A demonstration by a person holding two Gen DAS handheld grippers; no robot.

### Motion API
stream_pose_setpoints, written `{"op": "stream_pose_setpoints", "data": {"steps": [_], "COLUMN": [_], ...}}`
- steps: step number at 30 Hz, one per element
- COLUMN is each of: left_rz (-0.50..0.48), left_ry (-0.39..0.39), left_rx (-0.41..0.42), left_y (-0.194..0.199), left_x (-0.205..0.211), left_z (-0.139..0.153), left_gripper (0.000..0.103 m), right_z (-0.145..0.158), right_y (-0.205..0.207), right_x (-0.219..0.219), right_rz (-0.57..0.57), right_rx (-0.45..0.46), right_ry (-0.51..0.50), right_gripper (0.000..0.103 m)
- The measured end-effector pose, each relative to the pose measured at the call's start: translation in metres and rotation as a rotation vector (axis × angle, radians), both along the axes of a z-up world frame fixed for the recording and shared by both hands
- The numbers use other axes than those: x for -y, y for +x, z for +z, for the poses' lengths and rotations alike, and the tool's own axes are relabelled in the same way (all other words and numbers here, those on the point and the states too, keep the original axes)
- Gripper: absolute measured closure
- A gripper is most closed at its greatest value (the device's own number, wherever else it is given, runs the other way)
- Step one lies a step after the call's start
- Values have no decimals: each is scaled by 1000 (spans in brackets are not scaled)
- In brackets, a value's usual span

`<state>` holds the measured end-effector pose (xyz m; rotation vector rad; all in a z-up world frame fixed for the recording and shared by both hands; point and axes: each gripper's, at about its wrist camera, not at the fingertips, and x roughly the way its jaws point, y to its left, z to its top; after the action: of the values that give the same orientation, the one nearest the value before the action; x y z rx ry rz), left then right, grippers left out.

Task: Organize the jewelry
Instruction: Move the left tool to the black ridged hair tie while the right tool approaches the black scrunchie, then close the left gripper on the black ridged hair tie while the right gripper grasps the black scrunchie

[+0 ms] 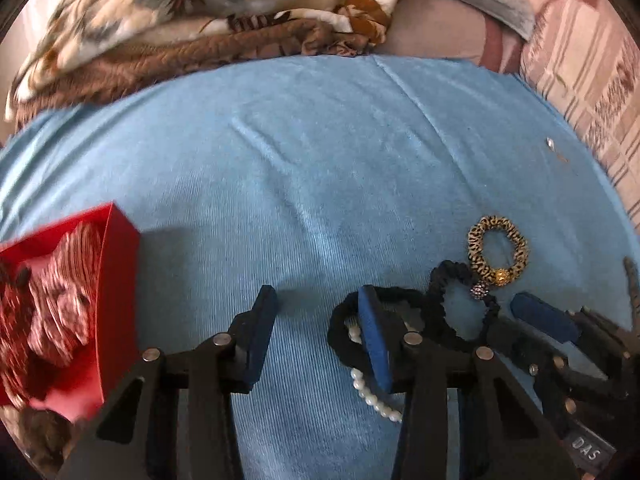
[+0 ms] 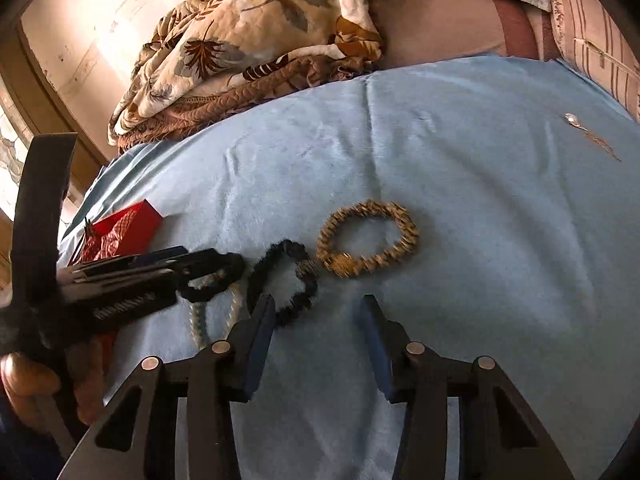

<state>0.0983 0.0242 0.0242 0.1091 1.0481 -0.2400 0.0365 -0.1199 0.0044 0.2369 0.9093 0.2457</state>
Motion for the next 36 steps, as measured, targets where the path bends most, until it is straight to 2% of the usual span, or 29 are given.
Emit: {"op": "stream_pose_setpoints", "data": {"steps": [1,3,4,5,7,10,13,16,18,20,22,23,28,33,36], "left_rz": [-1,42,70,89,101,90,69,58,49,36,26,22,17,44,44], "left_ry": [13,50,69,73,32,54,31,-2,-28,-42,-38,-36,-38,-91,-113], "left_rx": [6,24,21,8,3,-1,-2,9,-3,-13,-10,-6,-5,-11,-18], "left_y": [1,4,6,8,7,0,-5,-7,-6,-6,-6,-6,-5,-8,-10], "left_x": [0,-6,-11,-16,-29,-32,-30,-24,-21,-16,-12,-11,-13,-27,-28], "left_z": [1,3,2,0,0,3,6,11,12,11,9,9,9,12,13], "left_gripper": [63,66,74,78,78,78,78,78,78,78,78,78,78,78,77], "right_z": [-1,0,1,2,2,2,4,4,4,5,7,7,4,1,3], "right_y": [2,4,4,1,-7,-26,-48,-60,-58,-51,-43,-36,-8,9,11], "right_x": [-3,-6,-6,-4,2,21,38,52,54,50,44,38,8,-20,-22], "right_rz": [0,6,7,7,-2,-16,-46,-57,-56,-33,-23,-20,11,24,18], "right_rx": [-4,-8,-16,-26,-47,-76,-90,-58,-51,-40,-28,-23,-35,-36,-41], "right_ry": [-37,-95,-110,-123,-159,-141,-116,-11,36,80,110,123,135,-40,-139], "right_gripper": [73,82,85,86,93,93,93,93,93,87,74,71,71,71,94]}}
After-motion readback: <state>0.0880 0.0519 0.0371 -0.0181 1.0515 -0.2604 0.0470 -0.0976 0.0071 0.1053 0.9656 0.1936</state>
